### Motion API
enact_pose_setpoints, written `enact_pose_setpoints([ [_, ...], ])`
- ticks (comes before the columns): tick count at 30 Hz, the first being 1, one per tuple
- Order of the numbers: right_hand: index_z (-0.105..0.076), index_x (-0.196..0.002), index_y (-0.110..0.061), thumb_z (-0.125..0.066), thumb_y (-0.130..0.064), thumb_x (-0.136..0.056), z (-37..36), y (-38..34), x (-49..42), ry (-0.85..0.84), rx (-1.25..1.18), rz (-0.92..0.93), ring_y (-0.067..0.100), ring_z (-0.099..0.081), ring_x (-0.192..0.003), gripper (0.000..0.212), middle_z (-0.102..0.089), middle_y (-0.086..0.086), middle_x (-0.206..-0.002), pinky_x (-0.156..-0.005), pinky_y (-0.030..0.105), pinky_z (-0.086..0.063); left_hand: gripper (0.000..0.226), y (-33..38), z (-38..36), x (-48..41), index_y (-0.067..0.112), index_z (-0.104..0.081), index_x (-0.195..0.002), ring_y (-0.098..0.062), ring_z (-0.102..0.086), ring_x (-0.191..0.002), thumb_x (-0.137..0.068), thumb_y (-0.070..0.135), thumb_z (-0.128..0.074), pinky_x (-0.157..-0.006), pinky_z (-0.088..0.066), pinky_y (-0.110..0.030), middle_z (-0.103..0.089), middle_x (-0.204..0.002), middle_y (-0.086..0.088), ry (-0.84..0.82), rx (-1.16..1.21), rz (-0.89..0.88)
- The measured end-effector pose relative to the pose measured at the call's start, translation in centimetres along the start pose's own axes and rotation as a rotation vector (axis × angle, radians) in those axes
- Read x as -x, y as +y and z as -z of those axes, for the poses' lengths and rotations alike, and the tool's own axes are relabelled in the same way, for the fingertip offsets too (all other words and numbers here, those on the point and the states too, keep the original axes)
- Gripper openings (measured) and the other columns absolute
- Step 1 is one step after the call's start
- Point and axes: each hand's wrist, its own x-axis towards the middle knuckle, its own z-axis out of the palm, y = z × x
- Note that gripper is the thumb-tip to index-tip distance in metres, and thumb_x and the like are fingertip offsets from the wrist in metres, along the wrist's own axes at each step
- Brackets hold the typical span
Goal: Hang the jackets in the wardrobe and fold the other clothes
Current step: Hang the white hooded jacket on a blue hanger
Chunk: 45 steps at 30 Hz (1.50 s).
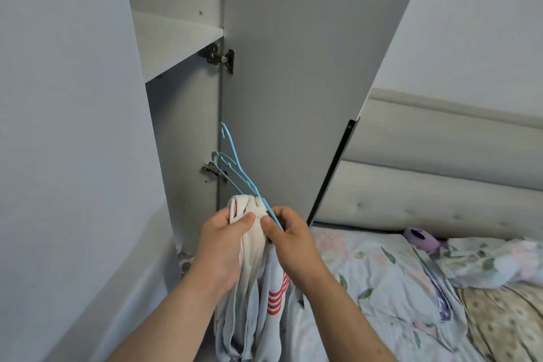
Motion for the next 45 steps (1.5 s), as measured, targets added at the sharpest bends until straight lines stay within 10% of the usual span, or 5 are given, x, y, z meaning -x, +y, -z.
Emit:
enact_pose_setpoints([
  [27,-0.056,-0.092,-0.010,-0.052,-0.037,-0.091,25.1,2.5,18.6,0.392,-0.005,-0.306,0.009,-0.059,-0.073,0.027,-0.060,-0.008,-0.076,-0.070,0.020,-0.044,0.018,-10.6,-21.3,9.2,0.029,-0.080,-0.087,-0.023,-0.074,-0.083,-0.074,0.023,-0.068,-0.071,-0.057,-0.030,-0.077,-0.085,-0.008,-0.985,-0.396,0.220],
  [35,-0.057,-0.094,-0.007,-0.054,-0.036,-0.090,27.0,2.2,21.7,0.784,-0.066,-0.361,0.011,-0.059,-0.073,0.029,-0.061,-0.006,-0.074,-0.074,0.029,-0.047,0.024,-13.1,-27.6,9.6,0.019,-0.078,-0.100,-0.039,-0.072,-0.091,-0.077,0.025,-0.079,-0.089,-0.055,-0.056,-0.075,-0.094,-0.019,-1.270,-0.386,0.394],
  [45,-0.062,-0.097,-0.016,-0.058,-0.023,-0.099,28.8,-0.8,17.7,1.216,0.006,-0.368,0.005,-0.056,-0.072,0.008,-0.060,-0.007,-0.081,-0.072,0.031,-0.052,0.023,-13.3,-36.0,6.3,0.010,-0.076,-0.103,-0.036,-0.073,-0.089,-0.082,0.016,-0.068,-0.074,-0.060,-0.040,-0.073,-0.100,-0.024,-1.610,-0.159,0.588],
])
